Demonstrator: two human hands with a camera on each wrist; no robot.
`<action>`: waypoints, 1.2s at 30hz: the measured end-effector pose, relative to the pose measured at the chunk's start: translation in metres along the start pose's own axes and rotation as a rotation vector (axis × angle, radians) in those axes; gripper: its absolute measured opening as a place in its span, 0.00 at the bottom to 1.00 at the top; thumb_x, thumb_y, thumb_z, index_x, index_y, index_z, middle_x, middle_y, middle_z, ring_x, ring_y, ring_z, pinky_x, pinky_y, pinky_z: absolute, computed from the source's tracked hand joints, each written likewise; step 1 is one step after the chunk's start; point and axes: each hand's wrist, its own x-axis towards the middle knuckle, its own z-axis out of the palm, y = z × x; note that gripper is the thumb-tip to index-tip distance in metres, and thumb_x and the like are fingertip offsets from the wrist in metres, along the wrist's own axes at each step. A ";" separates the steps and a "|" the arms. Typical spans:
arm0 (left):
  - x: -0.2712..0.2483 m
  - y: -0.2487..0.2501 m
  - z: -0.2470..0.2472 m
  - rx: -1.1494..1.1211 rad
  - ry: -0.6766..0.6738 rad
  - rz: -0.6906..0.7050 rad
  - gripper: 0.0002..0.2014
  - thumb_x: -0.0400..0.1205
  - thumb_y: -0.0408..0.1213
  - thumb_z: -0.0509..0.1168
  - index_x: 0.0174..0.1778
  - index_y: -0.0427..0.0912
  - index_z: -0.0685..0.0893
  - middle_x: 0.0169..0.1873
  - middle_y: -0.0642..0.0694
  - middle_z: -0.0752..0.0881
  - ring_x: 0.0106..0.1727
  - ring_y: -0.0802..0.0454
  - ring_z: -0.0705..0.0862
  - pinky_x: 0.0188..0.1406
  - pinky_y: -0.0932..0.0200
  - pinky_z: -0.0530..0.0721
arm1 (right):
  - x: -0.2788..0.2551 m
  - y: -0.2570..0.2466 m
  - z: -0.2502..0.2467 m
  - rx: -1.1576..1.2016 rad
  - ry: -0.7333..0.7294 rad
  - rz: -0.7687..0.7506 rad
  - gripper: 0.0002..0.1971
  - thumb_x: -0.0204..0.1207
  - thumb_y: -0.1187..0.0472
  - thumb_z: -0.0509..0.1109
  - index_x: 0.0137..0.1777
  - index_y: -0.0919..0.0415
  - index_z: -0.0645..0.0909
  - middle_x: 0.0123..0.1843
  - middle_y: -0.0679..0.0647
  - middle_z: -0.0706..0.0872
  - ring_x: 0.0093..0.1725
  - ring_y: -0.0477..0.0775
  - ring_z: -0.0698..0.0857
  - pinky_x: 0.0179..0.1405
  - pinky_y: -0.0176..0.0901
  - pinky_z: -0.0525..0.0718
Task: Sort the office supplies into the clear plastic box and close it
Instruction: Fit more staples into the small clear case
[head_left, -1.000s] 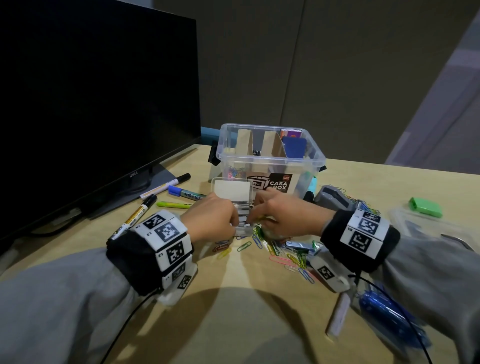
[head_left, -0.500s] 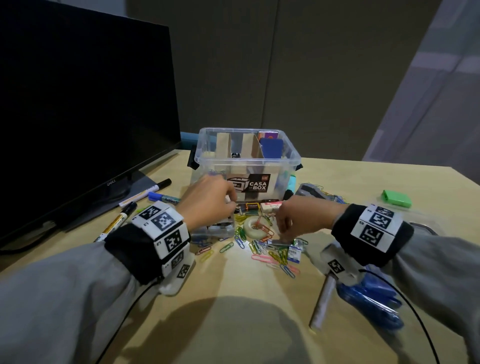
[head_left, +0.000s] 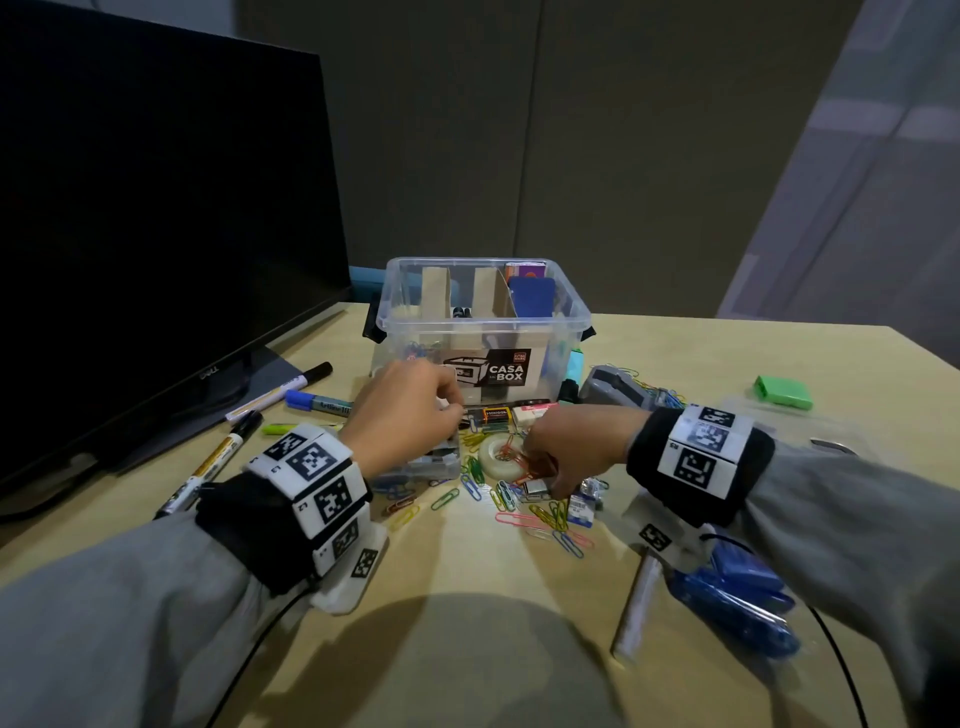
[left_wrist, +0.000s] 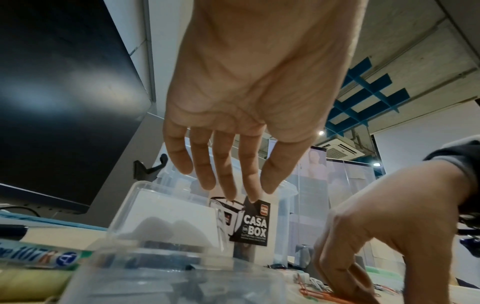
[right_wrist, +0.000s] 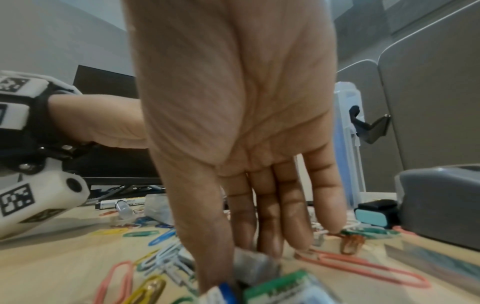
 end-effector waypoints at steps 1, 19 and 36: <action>0.000 -0.002 -0.002 -0.005 0.014 -0.021 0.05 0.83 0.39 0.66 0.46 0.49 0.87 0.53 0.55 0.85 0.52 0.57 0.81 0.47 0.62 0.74 | 0.000 -0.001 0.000 -0.008 0.004 0.000 0.14 0.74 0.56 0.74 0.56 0.63 0.83 0.47 0.56 0.84 0.42 0.54 0.78 0.40 0.42 0.77; 0.006 -0.066 -0.024 -0.142 0.038 -0.199 0.05 0.78 0.36 0.73 0.40 0.52 0.86 0.41 0.54 0.87 0.39 0.59 0.82 0.33 0.63 0.75 | 0.013 0.006 -0.044 0.423 0.341 -0.085 0.07 0.77 0.65 0.71 0.46 0.50 0.82 0.42 0.40 0.84 0.43 0.41 0.83 0.45 0.36 0.82; 0.005 -0.073 -0.022 -0.075 -0.248 -0.246 0.12 0.74 0.28 0.75 0.42 0.49 0.83 0.41 0.53 0.82 0.47 0.52 0.83 0.43 0.60 0.80 | 0.078 -0.058 -0.045 0.515 0.463 -0.132 0.04 0.76 0.68 0.72 0.46 0.63 0.88 0.43 0.52 0.90 0.45 0.49 0.87 0.51 0.42 0.86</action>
